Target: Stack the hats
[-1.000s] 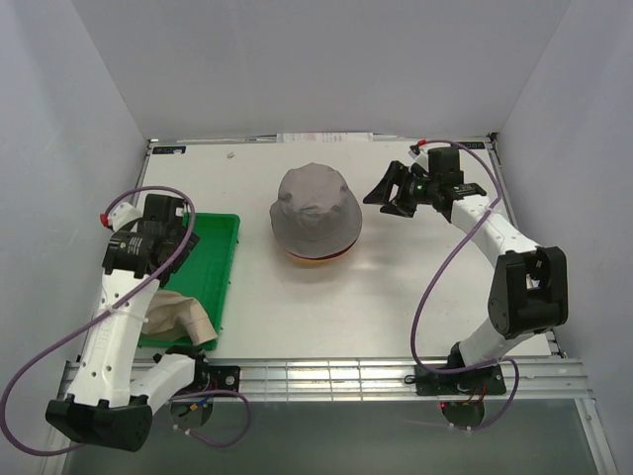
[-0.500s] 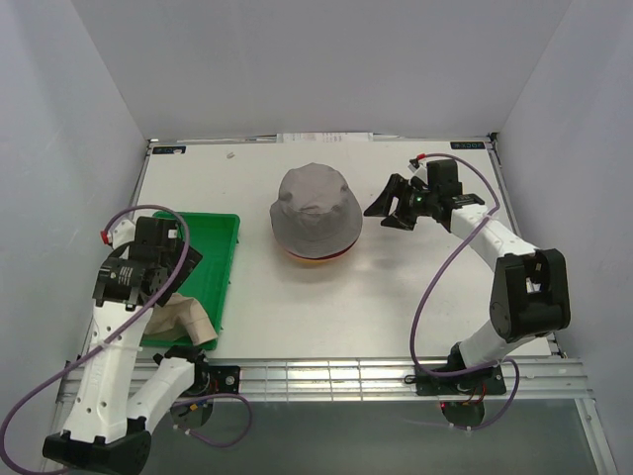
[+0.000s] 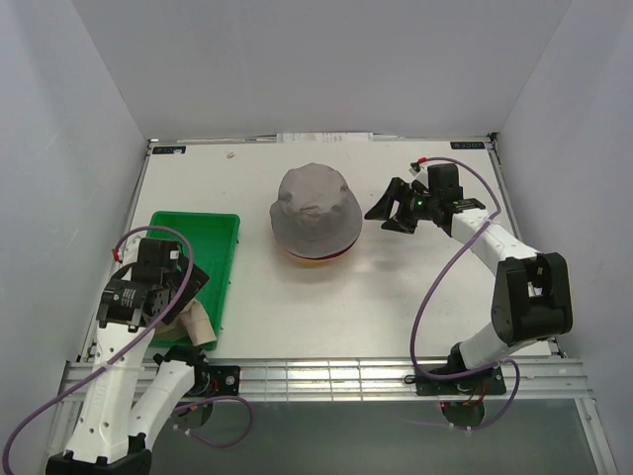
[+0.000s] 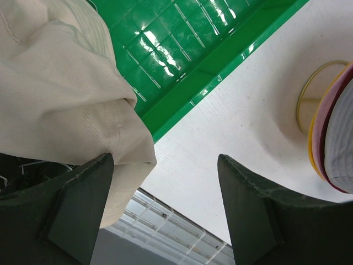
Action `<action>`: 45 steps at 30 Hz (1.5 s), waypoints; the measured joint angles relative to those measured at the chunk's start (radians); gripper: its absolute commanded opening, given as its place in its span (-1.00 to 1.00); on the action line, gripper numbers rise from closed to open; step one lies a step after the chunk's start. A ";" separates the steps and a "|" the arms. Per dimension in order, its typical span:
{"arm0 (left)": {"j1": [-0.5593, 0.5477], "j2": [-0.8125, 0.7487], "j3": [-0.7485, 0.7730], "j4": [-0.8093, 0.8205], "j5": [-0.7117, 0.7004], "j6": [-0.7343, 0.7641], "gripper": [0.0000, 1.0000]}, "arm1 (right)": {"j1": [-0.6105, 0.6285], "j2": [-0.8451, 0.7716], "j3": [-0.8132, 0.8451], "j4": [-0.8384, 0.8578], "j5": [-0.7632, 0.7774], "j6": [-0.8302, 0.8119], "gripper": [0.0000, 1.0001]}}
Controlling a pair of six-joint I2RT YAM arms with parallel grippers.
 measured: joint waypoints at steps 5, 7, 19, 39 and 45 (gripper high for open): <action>0.000 0.001 0.000 0.000 0.016 0.011 0.75 | 0.000 -0.001 -0.010 0.002 0.003 0.001 0.49; 0.000 0.002 0.000 0.000 0.023 0.017 0.75 | 0.000 -0.001 -0.010 0.005 0.004 0.001 0.49; 0.000 0.025 -0.109 0.000 0.080 0.018 0.75 | 0.002 -0.029 -0.077 0.046 0.008 0.029 0.48; 0.000 0.203 0.068 -0.016 0.003 0.092 -1.00 | 0.002 -0.028 -0.079 0.066 -0.001 0.030 0.44; 0.000 0.275 0.310 0.051 0.041 0.245 -1.00 | 0.003 -0.013 -0.014 0.051 -0.003 0.027 0.44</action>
